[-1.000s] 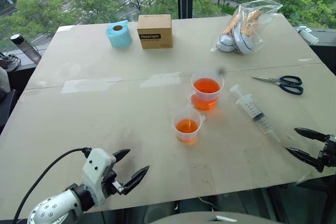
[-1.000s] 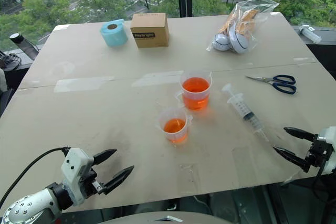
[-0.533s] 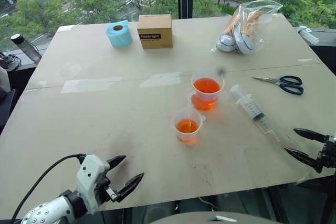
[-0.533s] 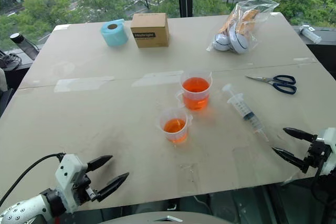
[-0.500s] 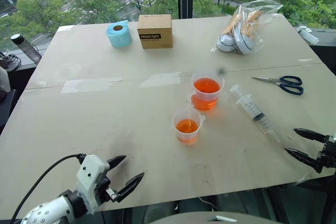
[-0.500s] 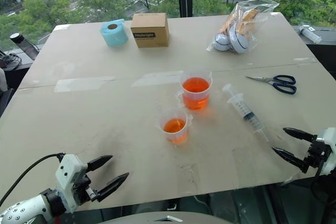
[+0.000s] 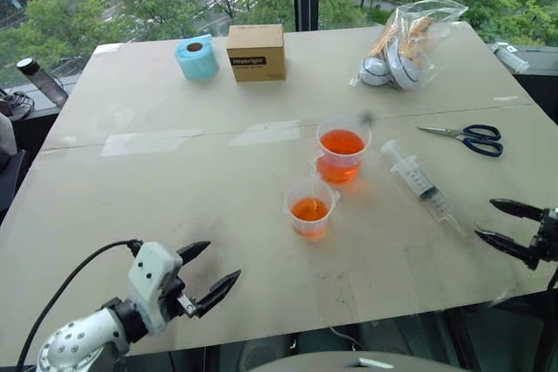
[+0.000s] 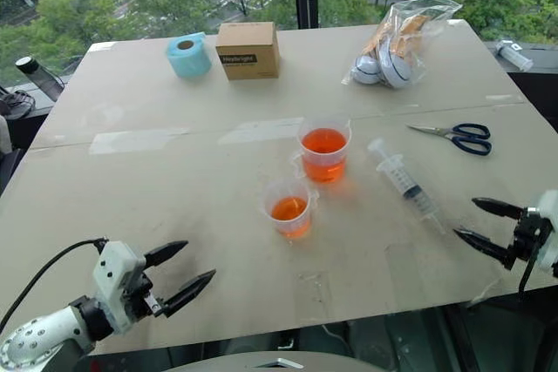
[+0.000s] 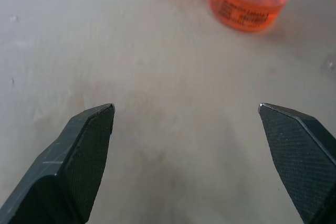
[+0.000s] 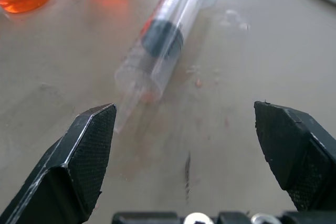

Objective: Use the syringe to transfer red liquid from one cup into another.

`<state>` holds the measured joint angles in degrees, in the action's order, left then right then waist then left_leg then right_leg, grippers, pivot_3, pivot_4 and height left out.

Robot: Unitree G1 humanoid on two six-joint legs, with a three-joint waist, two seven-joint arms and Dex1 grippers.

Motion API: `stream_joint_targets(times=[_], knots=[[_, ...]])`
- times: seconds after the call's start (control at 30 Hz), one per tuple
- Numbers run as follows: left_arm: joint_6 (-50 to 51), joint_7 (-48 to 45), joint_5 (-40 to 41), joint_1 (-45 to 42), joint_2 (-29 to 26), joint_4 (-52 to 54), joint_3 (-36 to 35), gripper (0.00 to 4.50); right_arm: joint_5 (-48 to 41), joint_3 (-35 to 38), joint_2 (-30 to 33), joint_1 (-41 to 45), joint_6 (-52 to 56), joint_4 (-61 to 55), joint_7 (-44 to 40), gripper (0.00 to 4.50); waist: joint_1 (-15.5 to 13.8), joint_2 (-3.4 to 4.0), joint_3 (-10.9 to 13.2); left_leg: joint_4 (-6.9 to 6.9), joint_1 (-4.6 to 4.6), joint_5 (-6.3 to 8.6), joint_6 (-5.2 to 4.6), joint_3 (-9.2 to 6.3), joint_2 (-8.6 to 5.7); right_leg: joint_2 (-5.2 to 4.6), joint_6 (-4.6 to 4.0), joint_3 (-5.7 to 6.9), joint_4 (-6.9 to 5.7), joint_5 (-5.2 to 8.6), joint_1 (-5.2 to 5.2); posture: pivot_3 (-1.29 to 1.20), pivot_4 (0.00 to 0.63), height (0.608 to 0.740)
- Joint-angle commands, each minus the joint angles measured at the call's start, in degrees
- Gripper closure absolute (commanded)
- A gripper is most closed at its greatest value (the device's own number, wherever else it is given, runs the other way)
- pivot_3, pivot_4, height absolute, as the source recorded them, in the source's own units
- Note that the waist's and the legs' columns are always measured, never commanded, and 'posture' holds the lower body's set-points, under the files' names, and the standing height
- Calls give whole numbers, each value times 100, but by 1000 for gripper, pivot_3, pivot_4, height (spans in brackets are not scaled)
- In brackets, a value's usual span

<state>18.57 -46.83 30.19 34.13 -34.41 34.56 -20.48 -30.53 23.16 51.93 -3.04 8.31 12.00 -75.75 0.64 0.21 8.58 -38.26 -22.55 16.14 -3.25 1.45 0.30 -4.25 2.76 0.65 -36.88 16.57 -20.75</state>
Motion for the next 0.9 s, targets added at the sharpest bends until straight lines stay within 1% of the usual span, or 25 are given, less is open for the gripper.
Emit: stream_joint_targets(times=[0.03, 0.13, 0.2, 0.27, 0.3, 0.33, 0.4, 0.47, 0.5, 0.53, 0.67, 0.73, 0.83, 0.9], knots=[[333, -129, 570, -311, -287, 341, -177, 0, -175, -160, 397, 250, 1012, -947, 318, 63, -4, 0, 0, 1, -1, 0, 0, -2, 0, 0, 0, 2, 0, 0, -1, 0, 150, 740], [630, -98, 846, -833, -585, 536, -99, 0, -28, -661, 530, 875, 1855, -1589, 943, 63, -5, -2, 0, 1, -11, 0, 1, -6, 0, 0, 2, 7, 0, -1, -7, 0, 150, 740], [967, -2, 1158, -1328, -900, 787, -92, 0, 112, -1099, 629, 1374, 2430, -1944, 1239, 63, -5, -1, 2, 0, -13, -1, 2, -5, 0, 0, 3, 7, 0, -2, -8, 0, 150, 740], [1316, 68, 1081, -1827, -1389, 1041, 91, 0, 668, -1844, 911, 1971, 3036, -2173, 1469, 63, -21, 2, 3, -6, -24, -3, 3, -7, -1, 0, 3, 9, -9, -2, -21, 0, 150, 740], [1435, 114, 1037, -1979, -1535, 1102, 174, 0, 838, -2079, 997, 2151, 3192, -2215, 1529, 63, -27, 2, 3, -8, -28, -3, 4, -7, -3, 0, 2, 9, -15, -1, -26, 0, 150, 740], [1616, 240, 1131, -2268, -1659, 1195, 272, 0, 1001, -2458, 1101, 2478, 3583, -2283, 1556, 63, -32, 2, 3, -7, -30, -7, 11, -7, -4, 0, 2, 8, -14, -1, -28, 0, 150, 740], [1918, 576, 1525, -2888, -1685, 1341, 413, 0, 1082, -2826, 966, 3054, 4016, -2246, 1673, 63, -27, -3, 6, -5, -36, -16, 27, -5, -5, 0, 20, 8, -2, -11, -29, 0, 150, 740], [2281, 918, 1996, -3475, -1699, 1457, 538, 0, 1294, -3309, 805, 3738, 4757, -2054, 1852, 63, -24, -7, 7, -6, -58, -18, 29, -5, -6, 3, 23, 7, -2, -13, -50, 0, 150, 740], [2372, 979, 2129, -3630, -1726, 1520, 581, 0, 1383, -3482, 740, 3972, 5035, -1944, 1927, 63, 3, -8, 8, -6, -65, -18, 29, -5, -6, 4, 24, 8, -2, -13, -55, 0, 150, 740], [2515, 1047, 2370, -3791, -1799, 1605, 608, 0, 1423, -3696, 708, 4199, 5283, -1829, 1873, 63, 1, -8, 9, -22, -116, -25, 36, -7, -6, 11, 27, 7, -21, -15, -105, 0, 150, 740], [2858, 1304, 3062, -4422, -2078, 1691, 587, 0, 1464, -4339, 226, 5069, 6366, -1286, 1966, 63, 7, -16, 17, -20, -123, -28, 42, -10, -6, 19, 28, 9, -21, -15, -113, 0, 150, 740], [2951, 1449, 3394, -4617, -2144, 1650, 575, 0, 1426, -4466, 19, 5341, 6766, -1058, 2023, 63, 8, -16, 17, -18, -120, -28, 43, -12, -6, 21, 27, 11, -21, -15, -111, 0, 150, 740], [3067, 1593, 3878, -4933, -2347, 1616, 531, 0, 1539, -4649, -201, 5542, 6819, -755, 2154, 63, -15, -21, 20, -20, -122, -29, 43, -13, -6, 23, 28, 13, -23, -15, -111, 0, 150, 740], [3050, 1758, 4117, -5163, -2431, 1590, 509, 0, 1523, -4892, -197, 5674, 6924, -653, 2050, 63, -26, -30, 26, -27, -123, -29, 42, -14, -10, 23, 28, 15, -29, -15, -110, 0, 150, 740]])
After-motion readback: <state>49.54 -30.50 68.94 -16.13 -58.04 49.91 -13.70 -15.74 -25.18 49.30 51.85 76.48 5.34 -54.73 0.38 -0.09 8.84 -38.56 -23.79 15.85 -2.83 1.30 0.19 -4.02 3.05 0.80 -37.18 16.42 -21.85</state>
